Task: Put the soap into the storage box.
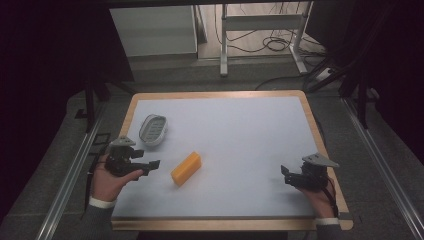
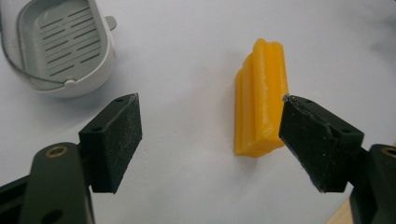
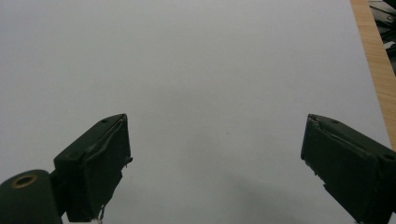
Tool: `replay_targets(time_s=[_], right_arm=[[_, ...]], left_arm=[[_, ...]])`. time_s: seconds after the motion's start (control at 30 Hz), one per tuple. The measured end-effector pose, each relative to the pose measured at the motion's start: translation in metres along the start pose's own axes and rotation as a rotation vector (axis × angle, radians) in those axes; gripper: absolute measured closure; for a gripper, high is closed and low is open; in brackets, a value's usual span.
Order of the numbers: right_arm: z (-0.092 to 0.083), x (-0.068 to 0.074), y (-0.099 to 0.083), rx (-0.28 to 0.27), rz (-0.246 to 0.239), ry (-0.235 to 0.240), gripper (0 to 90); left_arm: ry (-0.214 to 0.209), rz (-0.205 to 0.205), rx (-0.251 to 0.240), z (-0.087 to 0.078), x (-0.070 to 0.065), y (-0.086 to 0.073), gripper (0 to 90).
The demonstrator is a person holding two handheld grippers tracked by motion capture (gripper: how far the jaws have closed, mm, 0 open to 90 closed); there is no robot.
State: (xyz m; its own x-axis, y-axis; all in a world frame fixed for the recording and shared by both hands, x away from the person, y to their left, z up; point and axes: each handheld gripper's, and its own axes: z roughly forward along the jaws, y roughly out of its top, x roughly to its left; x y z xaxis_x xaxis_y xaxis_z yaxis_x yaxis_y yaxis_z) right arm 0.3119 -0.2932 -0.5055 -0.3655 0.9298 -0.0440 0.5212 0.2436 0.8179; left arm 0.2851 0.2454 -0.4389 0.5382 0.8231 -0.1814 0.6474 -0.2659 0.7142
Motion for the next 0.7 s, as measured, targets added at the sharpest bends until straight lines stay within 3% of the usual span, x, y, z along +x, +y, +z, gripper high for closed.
replay_targets(time_s=[0.23,0.7], right_arm=[[-0.002,0.001,0.001,-0.017,-0.008,-0.016,8.1],[-0.002,-0.001,-0.001,-0.011,-0.003,-0.023,8.1]], left_arm=[[-0.03,0.049,0.018,0.009,-0.015,0.007,22.0],[-0.058,0.109,0.068,0.026,-0.031,0.019,22.4]])
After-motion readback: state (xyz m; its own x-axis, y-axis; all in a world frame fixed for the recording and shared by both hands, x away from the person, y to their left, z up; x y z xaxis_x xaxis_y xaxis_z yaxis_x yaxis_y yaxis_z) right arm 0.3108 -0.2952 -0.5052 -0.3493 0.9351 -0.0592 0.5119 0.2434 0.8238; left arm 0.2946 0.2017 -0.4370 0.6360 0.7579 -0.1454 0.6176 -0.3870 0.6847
